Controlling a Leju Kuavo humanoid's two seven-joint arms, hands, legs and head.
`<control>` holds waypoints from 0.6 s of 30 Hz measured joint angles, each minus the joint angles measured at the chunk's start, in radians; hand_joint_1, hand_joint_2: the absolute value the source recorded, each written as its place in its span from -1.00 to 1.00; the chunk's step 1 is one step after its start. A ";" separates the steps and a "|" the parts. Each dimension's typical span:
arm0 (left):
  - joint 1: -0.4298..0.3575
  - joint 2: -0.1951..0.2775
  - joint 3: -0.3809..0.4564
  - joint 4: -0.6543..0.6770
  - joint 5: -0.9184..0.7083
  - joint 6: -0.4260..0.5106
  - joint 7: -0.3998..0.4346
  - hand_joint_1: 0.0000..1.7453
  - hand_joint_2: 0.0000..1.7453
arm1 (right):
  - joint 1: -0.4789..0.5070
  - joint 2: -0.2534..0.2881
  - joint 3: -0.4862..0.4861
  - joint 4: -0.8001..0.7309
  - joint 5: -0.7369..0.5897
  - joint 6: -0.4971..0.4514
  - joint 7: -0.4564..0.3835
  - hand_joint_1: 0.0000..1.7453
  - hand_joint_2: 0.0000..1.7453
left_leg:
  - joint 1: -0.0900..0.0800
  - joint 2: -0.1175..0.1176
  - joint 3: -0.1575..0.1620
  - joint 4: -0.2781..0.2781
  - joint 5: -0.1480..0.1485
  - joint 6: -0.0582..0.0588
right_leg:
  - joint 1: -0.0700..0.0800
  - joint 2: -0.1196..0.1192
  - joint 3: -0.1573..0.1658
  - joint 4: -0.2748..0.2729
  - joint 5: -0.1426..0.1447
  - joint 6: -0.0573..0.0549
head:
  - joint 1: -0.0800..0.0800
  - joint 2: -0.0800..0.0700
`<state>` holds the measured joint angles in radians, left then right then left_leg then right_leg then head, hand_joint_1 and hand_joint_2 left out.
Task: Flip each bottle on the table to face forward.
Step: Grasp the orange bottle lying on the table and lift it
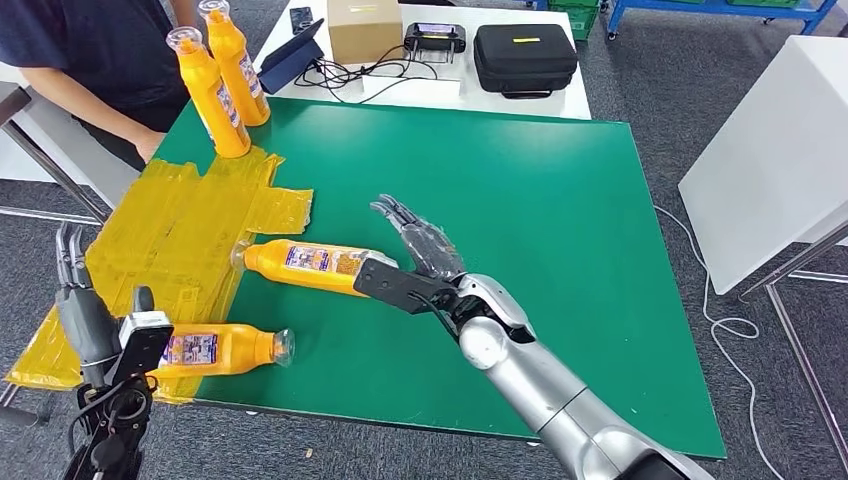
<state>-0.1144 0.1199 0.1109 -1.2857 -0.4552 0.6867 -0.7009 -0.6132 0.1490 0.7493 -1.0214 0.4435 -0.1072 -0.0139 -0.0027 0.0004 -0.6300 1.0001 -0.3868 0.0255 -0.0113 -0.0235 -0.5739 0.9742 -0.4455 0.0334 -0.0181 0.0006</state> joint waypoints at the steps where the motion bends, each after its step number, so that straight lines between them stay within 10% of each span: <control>1: 0.002 0.000 -0.002 -0.012 0.001 0.000 0.000 -1.00 -1.00 | -0.003 0.003 0.002 0.012 0.000 0.000 -0.001 -1.00 -1.00 | 0.000 0.000 0.000 0.000 0.000 0.000 | 0.000 0.000 0.000 0.000 0.000 0.000 | 0.000 0.000; 11: 0.013 -0.001 -0.009 -0.055 0.017 0.000 0.000 -1.00 -1.00 | -0.004 0.007 0.011 0.044 0.000 -0.015 -0.006 -1.00 -1.00 | 0.000 0.000 0.000 0.000 0.000 0.000 | 0.000 0.000 0.000 0.000 0.000 0.000 | 0.000 0.000; 18: 0.013 0.013 -0.060 -0.110 0.367 -0.026 0.000 -1.00 -1.00 | -0.013 0.032 0.020 0.098 0.073 -0.027 0.049 -1.00 -1.00 | 0.000 0.000 0.000 0.000 0.000 0.000 | 0.000 0.000 -0.001 0.000 0.000 0.000 | 0.000 0.000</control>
<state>-0.1009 0.1326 0.0510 -1.3956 -0.0886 0.6609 -0.7008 -0.6265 0.1812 0.7689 -0.9230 0.5167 -0.1344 0.0350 -0.0026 0.0006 -0.6303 1.0001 -0.3869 0.0254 -0.0112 -0.0232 -0.5746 0.9742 -0.4455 0.0334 -0.0182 0.0004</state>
